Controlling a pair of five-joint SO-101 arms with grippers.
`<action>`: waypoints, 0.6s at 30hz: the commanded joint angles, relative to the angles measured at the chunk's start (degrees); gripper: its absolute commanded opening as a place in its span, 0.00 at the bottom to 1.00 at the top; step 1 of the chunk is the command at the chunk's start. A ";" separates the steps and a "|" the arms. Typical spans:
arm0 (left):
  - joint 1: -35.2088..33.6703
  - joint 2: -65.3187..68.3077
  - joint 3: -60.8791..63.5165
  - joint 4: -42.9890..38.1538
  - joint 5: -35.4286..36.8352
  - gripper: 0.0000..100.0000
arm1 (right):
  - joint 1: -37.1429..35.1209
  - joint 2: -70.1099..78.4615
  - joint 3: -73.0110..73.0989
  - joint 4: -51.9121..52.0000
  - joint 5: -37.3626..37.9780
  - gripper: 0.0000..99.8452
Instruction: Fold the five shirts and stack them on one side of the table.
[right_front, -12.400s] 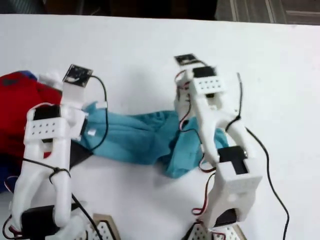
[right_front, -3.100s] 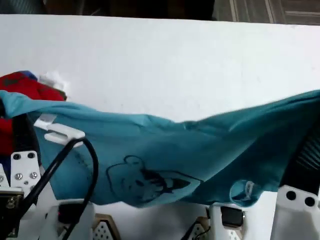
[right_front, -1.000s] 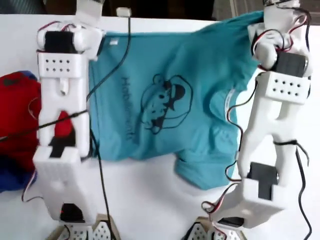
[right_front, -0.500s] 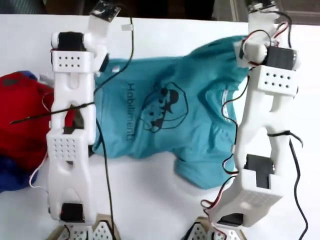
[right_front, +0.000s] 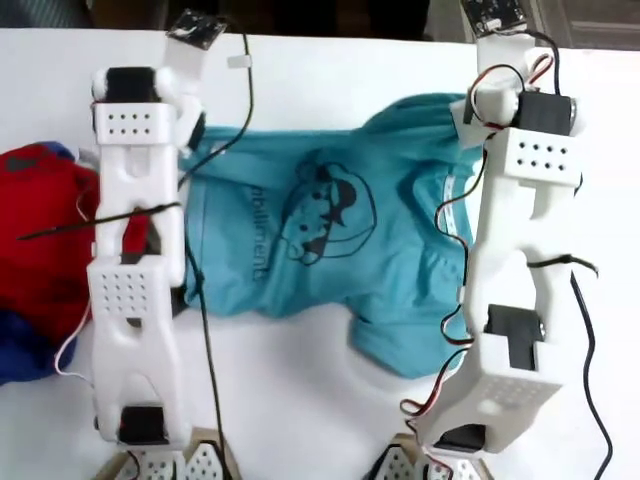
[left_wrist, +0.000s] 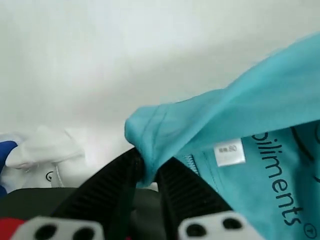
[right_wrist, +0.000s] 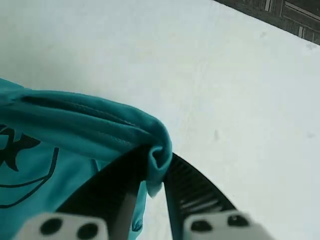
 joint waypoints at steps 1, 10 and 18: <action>-1.41 -1.23 -2.07 0.97 -0.44 0.02 | -0.22 -0.13 -0.35 0.40 0.18 0.02; -1.32 -5.19 6.73 1.23 -0.44 0.02 | -0.31 -0.57 -0.35 10.33 0.44 0.02; 2.55 -26.55 37.05 0.88 -2.64 0.02 | 1.27 -0.66 0.09 22.02 4.92 0.02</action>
